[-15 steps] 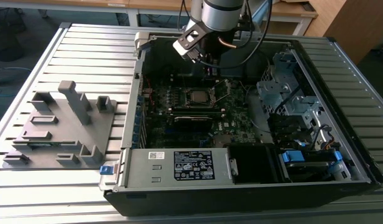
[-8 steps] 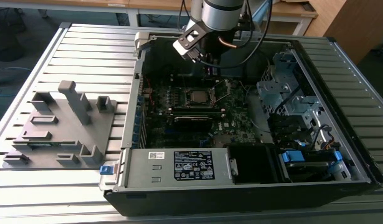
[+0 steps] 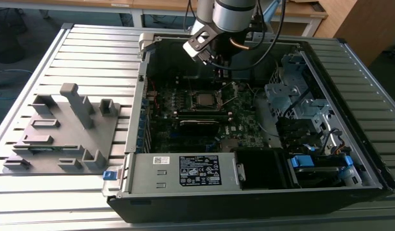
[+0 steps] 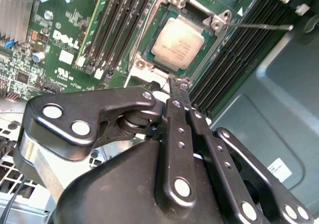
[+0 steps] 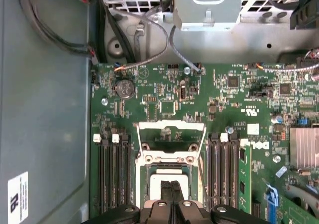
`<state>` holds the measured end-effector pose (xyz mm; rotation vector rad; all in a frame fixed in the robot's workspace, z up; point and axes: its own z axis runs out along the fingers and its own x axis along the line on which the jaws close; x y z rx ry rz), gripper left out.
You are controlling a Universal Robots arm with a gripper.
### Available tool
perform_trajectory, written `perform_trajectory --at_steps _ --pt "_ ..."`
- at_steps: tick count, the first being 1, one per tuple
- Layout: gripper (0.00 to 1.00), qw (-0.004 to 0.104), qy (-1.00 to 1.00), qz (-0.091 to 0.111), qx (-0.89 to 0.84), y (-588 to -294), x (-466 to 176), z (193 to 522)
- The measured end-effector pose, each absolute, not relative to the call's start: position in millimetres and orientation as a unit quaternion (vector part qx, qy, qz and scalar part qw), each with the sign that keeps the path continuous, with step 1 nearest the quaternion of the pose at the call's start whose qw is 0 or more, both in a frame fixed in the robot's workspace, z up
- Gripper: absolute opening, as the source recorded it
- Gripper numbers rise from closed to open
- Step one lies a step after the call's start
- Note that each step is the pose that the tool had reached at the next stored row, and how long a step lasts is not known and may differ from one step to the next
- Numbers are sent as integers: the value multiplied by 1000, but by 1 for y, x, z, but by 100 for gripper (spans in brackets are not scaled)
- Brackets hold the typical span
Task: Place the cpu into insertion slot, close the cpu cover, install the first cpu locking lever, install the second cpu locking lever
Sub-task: 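Close the cpu cover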
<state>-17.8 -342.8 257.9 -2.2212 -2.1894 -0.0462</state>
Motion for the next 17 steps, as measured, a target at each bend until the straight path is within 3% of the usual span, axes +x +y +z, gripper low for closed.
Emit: perform_trajectory --at_steps 17 --pt "10 11 -702 -15 -712 -343 -3 263"
